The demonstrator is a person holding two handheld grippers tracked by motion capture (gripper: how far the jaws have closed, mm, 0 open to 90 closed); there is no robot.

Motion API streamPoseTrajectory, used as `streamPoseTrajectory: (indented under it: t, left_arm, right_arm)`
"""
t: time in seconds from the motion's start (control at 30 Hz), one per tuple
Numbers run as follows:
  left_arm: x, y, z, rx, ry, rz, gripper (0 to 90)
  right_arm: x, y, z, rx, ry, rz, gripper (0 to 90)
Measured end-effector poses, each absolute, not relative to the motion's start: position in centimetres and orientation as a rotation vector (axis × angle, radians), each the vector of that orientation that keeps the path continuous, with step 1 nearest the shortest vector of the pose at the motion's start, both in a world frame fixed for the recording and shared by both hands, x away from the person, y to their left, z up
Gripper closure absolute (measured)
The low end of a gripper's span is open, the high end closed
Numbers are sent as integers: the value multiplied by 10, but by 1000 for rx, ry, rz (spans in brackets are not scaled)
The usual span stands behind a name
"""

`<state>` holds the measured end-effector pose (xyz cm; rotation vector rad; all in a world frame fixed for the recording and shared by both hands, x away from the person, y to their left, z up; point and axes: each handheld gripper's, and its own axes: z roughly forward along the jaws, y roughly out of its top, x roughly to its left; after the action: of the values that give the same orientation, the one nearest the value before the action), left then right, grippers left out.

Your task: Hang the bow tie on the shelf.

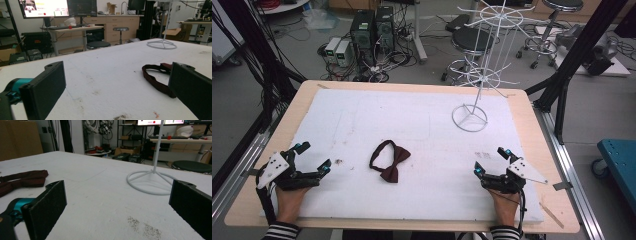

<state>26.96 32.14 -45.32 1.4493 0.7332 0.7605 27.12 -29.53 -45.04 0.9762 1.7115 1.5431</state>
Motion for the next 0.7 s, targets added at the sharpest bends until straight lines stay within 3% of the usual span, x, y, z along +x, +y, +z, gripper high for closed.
streamPoseTrajectory:
  t: [0.7]
  left_arm:
    - [269, 322, -453, 1445, 718, 749, 17]
  right_arm:
    - [270, -297, -451, 978, 1687, 1559, 6]
